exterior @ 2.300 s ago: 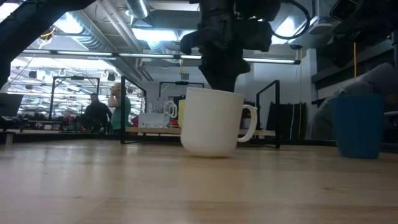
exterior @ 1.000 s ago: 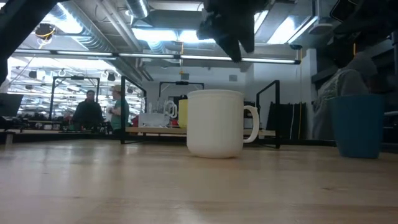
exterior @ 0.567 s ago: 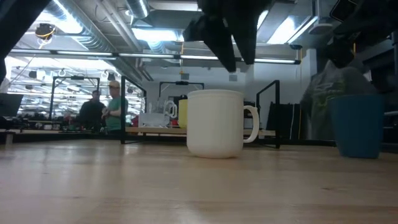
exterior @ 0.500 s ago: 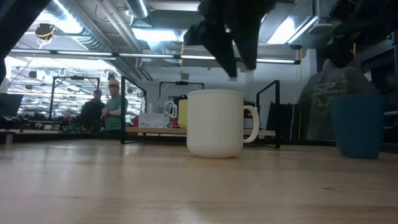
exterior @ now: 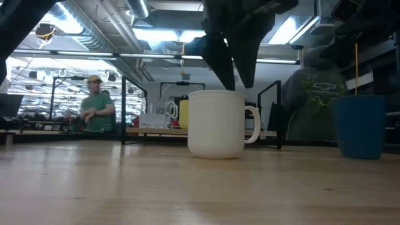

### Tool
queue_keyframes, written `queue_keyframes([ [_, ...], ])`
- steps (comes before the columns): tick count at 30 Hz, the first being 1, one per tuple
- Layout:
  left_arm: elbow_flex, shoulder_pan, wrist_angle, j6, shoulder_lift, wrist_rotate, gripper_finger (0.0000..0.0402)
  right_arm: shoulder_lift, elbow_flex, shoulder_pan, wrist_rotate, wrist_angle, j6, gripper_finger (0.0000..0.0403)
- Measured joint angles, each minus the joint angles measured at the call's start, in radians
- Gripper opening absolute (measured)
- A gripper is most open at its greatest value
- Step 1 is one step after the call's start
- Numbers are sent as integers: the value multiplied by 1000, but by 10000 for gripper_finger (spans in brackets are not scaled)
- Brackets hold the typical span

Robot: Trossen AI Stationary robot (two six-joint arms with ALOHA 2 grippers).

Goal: Stack small to large cups/mugs on shelf
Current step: Put the white mug on the shelf

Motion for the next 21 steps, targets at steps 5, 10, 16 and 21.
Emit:
queue_keyframes([
  [5,0,7,4,-2,7,-12,159,0,0,0,0,0,0,282],
  [10,-18,12,9,-23,7,1,159,0,0,0,0,0,0,282],
  [16,-119,10,55,-56,7,48,159,0,0,0,0,0,0,282],
  [21,-155,11,98,-79,6,49,159,0,0,0,0,0,-1,282],
])
